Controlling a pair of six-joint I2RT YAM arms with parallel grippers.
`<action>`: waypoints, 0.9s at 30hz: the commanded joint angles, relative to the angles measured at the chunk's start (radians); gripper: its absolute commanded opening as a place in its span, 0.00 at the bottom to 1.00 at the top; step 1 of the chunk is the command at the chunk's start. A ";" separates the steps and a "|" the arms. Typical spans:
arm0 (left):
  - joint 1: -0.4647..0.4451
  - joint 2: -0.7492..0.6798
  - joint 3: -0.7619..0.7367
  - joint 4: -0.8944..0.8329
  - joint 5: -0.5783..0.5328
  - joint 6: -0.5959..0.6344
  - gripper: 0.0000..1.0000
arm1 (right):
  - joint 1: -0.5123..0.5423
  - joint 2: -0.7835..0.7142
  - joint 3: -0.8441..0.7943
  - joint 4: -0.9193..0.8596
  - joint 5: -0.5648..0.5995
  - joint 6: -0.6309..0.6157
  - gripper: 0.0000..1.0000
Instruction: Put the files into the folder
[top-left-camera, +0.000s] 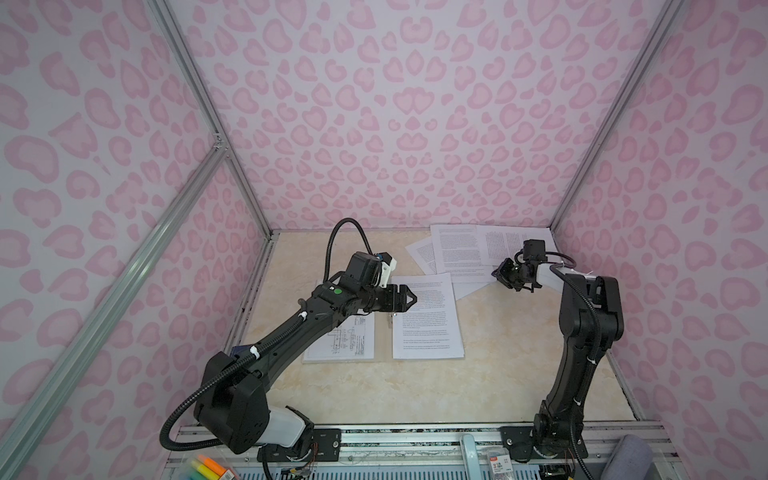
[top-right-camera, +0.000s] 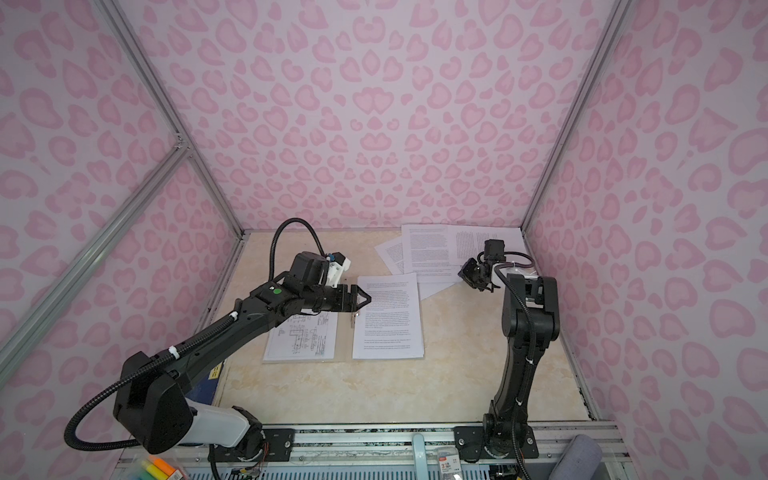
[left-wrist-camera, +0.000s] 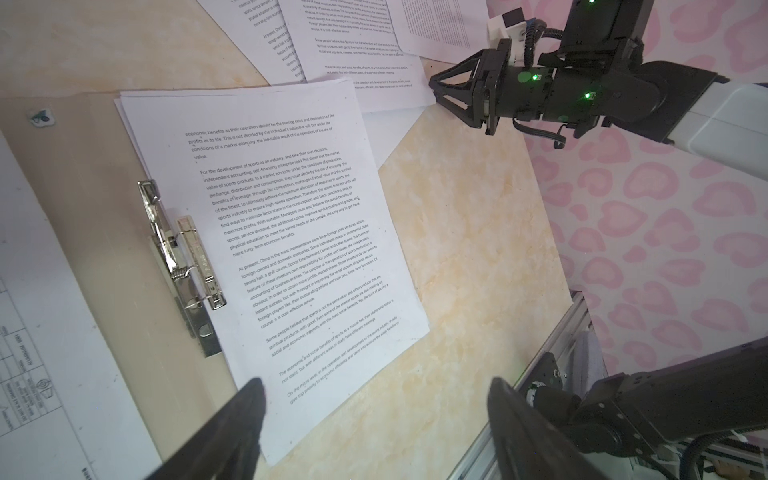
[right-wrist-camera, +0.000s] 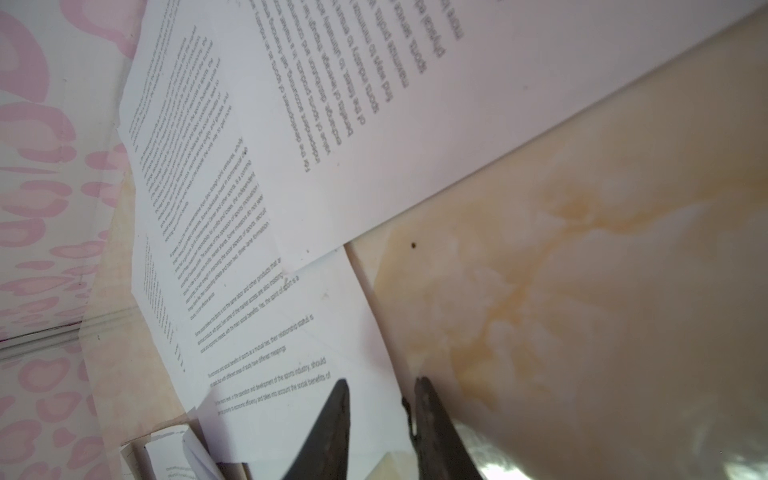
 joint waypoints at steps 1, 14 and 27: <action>0.000 -0.016 -0.007 0.015 -0.007 0.001 0.85 | -0.001 0.007 -0.016 -0.037 -0.008 0.017 0.24; 0.000 -0.035 -0.015 0.008 -0.023 0.010 0.84 | -0.005 -0.036 -0.031 -0.001 -0.067 0.060 0.04; 0.015 -0.105 -0.060 -0.009 -0.042 0.043 0.85 | -0.007 -0.189 -0.080 -0.100 -0.088 0.059 0.00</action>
